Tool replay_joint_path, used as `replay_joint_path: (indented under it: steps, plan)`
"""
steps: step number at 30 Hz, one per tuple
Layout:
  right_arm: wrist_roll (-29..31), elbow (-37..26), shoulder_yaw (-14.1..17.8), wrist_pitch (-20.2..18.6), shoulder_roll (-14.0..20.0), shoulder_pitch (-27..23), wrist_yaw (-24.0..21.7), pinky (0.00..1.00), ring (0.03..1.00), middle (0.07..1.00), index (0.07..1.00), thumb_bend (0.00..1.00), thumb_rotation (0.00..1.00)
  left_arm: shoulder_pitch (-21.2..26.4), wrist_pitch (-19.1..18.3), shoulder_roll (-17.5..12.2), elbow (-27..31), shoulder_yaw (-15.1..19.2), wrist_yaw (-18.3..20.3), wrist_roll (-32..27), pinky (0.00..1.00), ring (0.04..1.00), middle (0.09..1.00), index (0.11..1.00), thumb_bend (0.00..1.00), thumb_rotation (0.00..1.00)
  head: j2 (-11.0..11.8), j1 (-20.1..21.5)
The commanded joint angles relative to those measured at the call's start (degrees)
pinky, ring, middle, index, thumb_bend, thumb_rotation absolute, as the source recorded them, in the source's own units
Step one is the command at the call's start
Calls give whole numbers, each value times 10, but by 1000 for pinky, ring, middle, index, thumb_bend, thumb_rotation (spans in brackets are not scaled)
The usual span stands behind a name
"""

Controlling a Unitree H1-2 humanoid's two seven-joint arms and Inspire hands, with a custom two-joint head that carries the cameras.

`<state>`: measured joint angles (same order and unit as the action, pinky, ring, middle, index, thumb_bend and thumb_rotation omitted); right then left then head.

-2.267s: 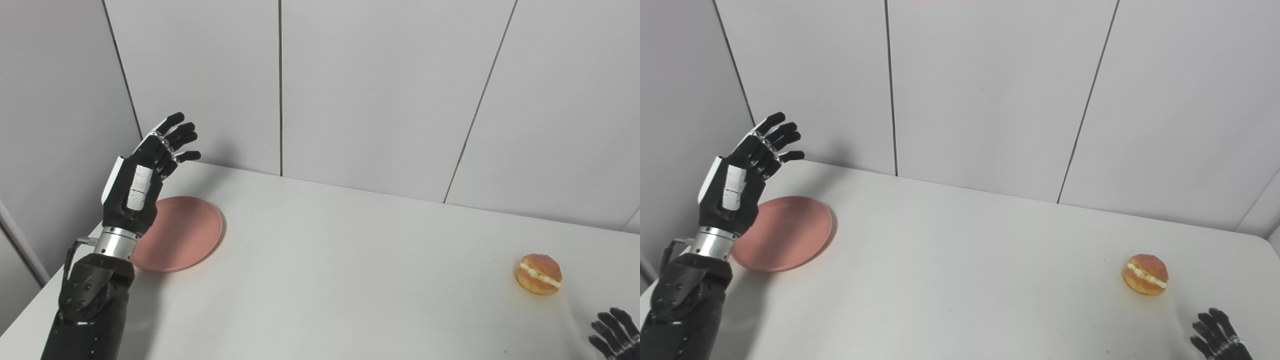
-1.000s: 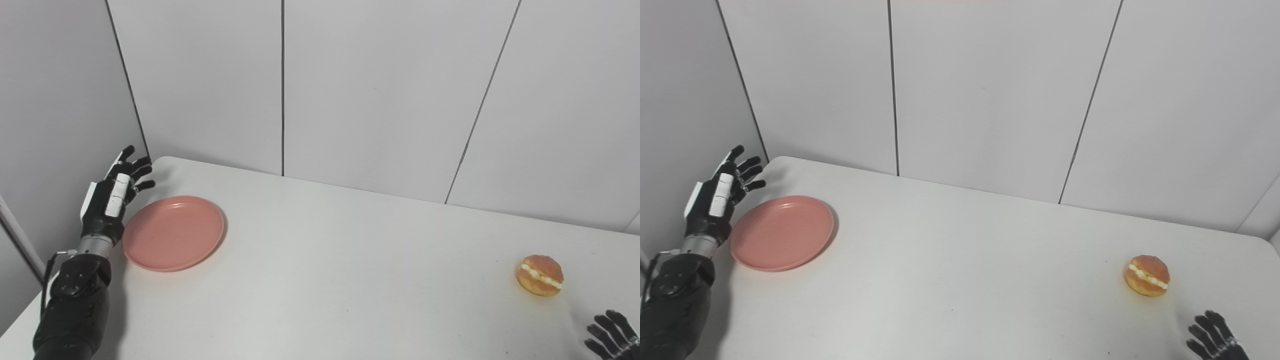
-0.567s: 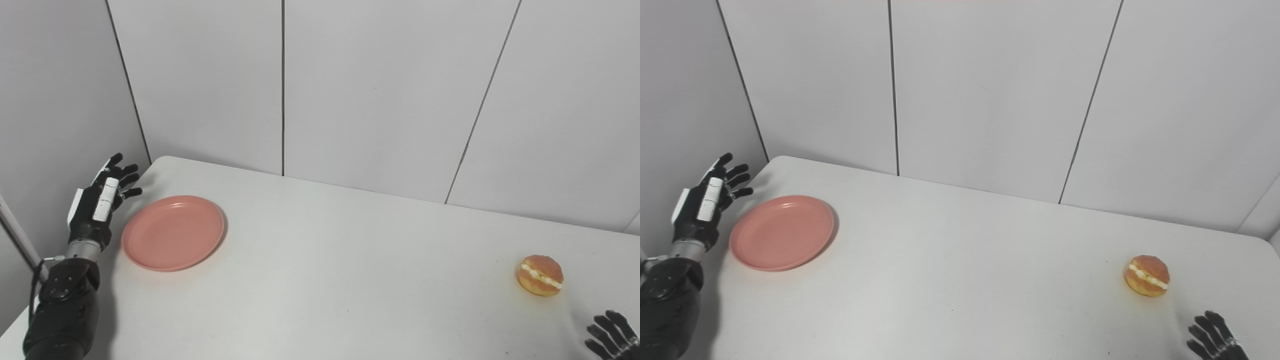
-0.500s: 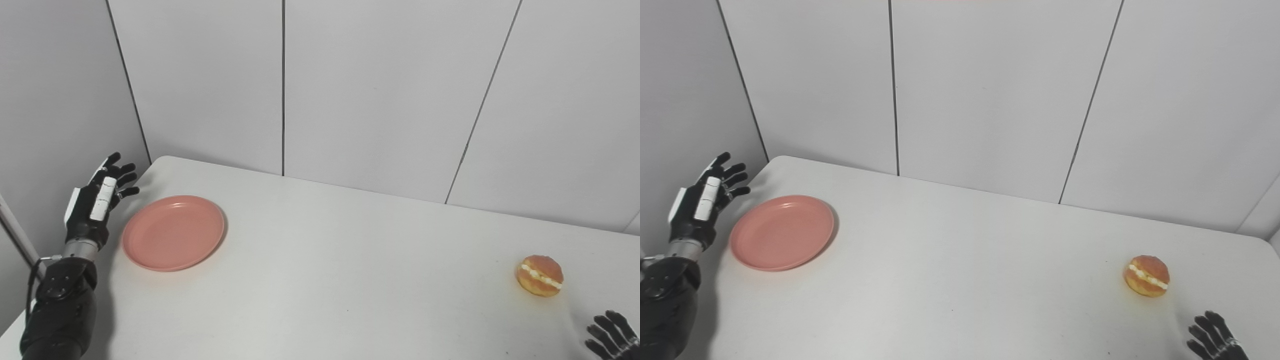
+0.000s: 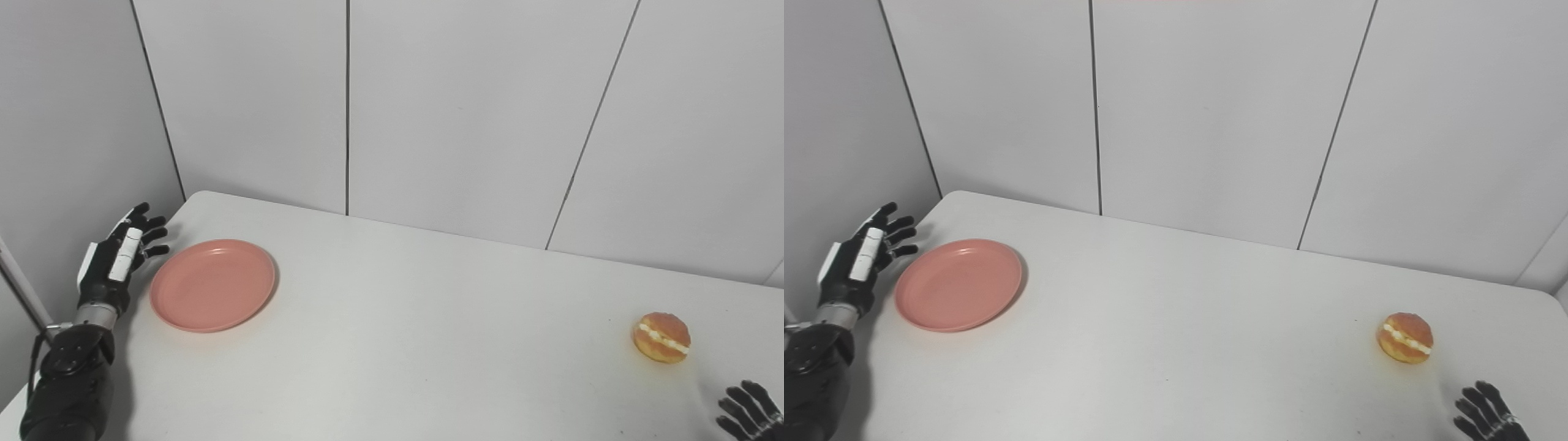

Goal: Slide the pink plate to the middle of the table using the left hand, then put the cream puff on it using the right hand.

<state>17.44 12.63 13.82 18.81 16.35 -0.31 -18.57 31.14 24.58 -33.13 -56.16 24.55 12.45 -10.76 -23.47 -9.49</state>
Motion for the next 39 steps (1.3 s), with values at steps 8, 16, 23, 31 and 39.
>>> replay_joint_path:
  steps: [8,16,23,31,39]
  plan:
    - [8,50,-12,20,-27,29,-4,888,891,900,904,979,827,29,23,-1,-42,-9,4,7,715,813,793,873,1000,811,-2,4]
    - [-12,55,-16,31,-28,27,3,886,893,903,910,997,845,27,23,24,-44,-16,14,5,724,798,797,875,1000,815,-3,10]
    - [-15,47,-15,28,-32,28,6,870,880,890,901,994,839,27,23,35,-55,-11,37,-5,662,784,793,878,1000,805,-4,11]
    - [-24,47,-16,29,-32,28,11,889,887,899,909,983,852,18,23,53,-38,-11,63,-11,661,813,814,883,1000,800,-4,13]
    - [-26,38,-17,27,-34,31,15,890,885,894,909,977,849,7,23,71,-8,-14,68,-16,701,850,827,897,1000,813,-7,16]
